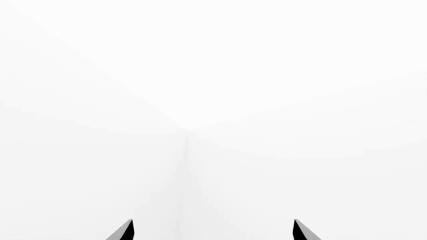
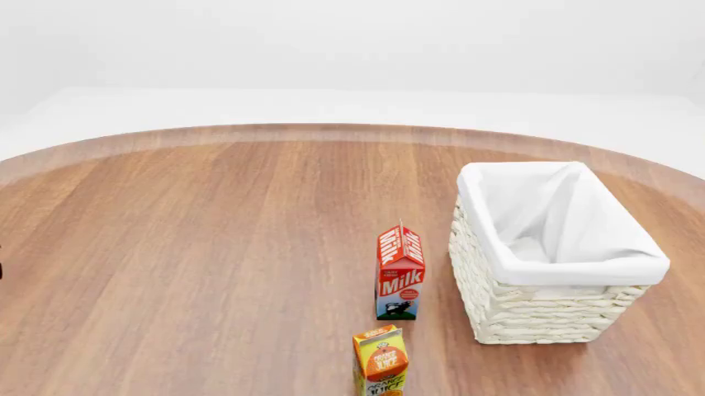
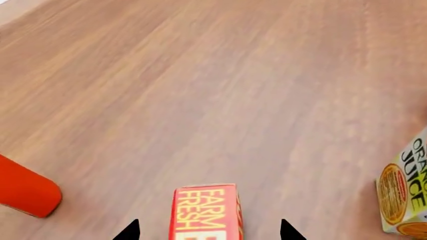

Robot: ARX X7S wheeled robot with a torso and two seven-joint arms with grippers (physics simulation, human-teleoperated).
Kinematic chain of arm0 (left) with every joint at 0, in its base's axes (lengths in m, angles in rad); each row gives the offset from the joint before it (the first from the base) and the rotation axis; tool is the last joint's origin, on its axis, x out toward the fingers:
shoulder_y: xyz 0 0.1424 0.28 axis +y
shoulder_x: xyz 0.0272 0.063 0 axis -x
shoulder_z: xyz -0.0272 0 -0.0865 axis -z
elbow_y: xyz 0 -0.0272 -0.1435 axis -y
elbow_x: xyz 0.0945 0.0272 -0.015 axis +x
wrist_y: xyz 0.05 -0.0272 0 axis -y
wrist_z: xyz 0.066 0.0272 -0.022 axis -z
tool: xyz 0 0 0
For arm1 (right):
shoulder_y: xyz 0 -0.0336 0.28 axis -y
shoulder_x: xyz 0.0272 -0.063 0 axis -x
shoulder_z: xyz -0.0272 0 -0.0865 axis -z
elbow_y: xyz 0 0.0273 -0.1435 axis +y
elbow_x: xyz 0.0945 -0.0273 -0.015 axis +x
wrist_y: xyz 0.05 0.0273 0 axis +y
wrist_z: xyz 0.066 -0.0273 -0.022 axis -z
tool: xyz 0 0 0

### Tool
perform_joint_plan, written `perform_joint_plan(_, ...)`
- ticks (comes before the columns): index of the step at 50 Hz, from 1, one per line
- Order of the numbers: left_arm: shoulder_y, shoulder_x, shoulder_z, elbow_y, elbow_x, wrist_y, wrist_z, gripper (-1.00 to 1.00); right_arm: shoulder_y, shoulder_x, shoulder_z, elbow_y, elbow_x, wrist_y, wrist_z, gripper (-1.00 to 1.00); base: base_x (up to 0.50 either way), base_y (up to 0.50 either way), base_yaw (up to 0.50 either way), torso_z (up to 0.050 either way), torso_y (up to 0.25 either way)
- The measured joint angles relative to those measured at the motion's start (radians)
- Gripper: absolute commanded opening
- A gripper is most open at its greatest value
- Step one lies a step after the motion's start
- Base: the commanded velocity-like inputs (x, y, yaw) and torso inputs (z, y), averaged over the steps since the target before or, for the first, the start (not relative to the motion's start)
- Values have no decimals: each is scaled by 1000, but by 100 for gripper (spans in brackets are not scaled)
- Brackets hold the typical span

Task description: Pick up the cream cheese box and the butter, and put them in the basket.

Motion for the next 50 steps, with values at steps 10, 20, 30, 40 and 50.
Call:
perform_joint_plan(10,1,0,-3,2,-3,-1,-1,100,4,1,15,-7,69,27,27,100,0,0,0,0,0)
perform_joint_plan(20,3,1,-3,0,-2,0,-1,100,20,-2,12,11,117,54,22,100,0,0,0,0,0)
perform_joint_plan(30,4,2,-1,-3,1,3,-1,100,33,1,5,27,136,67,11,100,0,0,0,0,0)
perform_joint_plan(40,5,4,0,-5,3,6,-1,100,40,7,4,24,156,77,20,100,0,0,0,0,0)
perform_joint_plan(50,7,5,0,-8,4,8,-1,100,41,10,0,22,173,84,29,100,0,0,0,0,0)
